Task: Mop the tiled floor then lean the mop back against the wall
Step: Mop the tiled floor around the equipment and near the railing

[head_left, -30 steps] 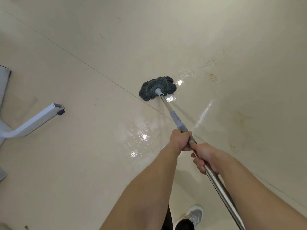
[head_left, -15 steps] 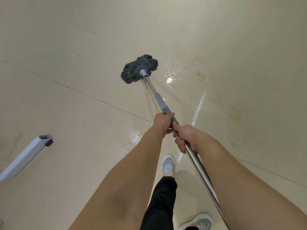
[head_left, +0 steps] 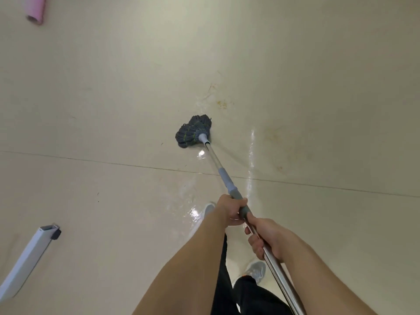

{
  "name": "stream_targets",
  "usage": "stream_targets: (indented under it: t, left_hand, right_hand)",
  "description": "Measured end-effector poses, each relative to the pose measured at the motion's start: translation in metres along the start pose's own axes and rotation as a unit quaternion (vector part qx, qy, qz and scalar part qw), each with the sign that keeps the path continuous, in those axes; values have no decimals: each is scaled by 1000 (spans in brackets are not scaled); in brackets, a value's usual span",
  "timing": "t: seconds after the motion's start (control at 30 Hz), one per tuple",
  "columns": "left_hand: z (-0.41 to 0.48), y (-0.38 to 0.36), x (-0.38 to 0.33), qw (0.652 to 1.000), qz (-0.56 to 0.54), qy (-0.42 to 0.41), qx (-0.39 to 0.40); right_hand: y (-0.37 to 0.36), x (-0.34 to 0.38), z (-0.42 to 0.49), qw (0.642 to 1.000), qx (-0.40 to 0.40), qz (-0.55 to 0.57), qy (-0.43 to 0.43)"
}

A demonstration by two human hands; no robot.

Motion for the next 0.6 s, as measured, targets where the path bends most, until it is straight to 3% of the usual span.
stream_targets:
  t: [0.13, 0.27, 0.4, 0.6]
  left_hand:
    - [-45, -86, 56, 996, 80, 10, 24]
    - [-64, -141, 72, 991, 122, 11, 56]
    - [-58, -164, 44, 991, 125, -10, 56]
    - [-15, -145, -35, 995, 89, -22, 48]
  right_hand:
    - [74, -79, -21, 999, -11, 48, -22]
    - [115, -106, -29, 995, -27, 80, -52]
    - [133, -81, -28, 993, -38, 100, -55]
    - [120, 11, -12, 996, -40, 73, -39]
Point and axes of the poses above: each hand's wrist, its own z-axis towards the middle knuckle, its own y-axis out of the back of the hand, x = y × z, the point moved 5 cm from there along z, towards the middle knuckle, and after that the axes turned 8 degrees about -x, right-handed, at the moved point
